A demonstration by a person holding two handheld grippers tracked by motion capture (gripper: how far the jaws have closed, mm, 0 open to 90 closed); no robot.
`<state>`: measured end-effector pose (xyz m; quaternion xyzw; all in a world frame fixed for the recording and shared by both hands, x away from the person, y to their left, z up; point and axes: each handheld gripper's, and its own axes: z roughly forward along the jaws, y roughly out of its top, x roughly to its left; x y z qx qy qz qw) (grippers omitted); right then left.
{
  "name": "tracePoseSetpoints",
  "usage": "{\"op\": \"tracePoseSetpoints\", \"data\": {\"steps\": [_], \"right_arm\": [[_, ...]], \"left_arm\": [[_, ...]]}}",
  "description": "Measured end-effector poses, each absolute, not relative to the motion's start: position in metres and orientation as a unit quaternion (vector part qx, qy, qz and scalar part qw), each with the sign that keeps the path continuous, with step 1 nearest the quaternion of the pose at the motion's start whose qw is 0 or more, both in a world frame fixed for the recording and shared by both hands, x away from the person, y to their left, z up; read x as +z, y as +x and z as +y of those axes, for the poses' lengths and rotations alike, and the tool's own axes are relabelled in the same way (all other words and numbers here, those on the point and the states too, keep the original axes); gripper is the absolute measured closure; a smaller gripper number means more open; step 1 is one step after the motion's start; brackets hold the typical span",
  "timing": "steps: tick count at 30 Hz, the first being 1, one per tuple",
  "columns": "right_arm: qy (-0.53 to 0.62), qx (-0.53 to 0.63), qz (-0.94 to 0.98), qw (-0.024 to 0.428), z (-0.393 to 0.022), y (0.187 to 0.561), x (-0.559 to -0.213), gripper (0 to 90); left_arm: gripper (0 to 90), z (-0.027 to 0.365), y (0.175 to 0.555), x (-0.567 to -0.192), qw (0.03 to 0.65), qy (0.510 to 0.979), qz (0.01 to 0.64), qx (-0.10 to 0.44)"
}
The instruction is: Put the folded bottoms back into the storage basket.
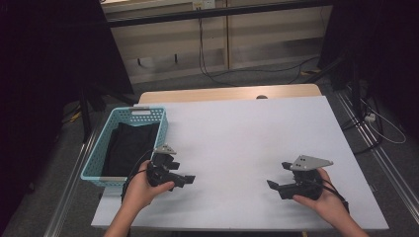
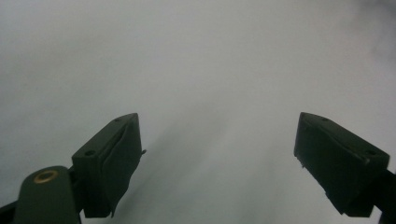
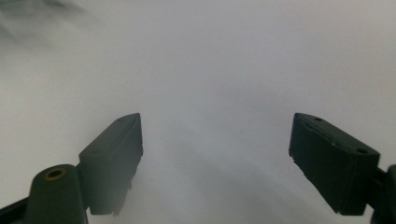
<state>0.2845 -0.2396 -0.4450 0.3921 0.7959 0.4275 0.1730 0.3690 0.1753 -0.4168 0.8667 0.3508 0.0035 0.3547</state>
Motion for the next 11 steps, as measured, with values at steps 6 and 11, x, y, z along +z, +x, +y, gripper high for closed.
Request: {"op": "tracePoseSetpoints", "data": {"steps": [6, 11], "right_arm": [[0.392, 0.425, 0.797, 0.173, -0.2412, 0.2831, -0.4476, 17.5], [0.394, 0.424, 0.796, 0.175, -0.2435, 0.2835, -0.4487, 17.3]], "left_arm": [[14.7, 0.178, 0.3669, -0.4223, 0.361, 0.866, 0.346, 0.005], [13.7, 0.1788, 0.3654, -0.4262, 0.355, 0.869, 0.345, 0.006]]}}
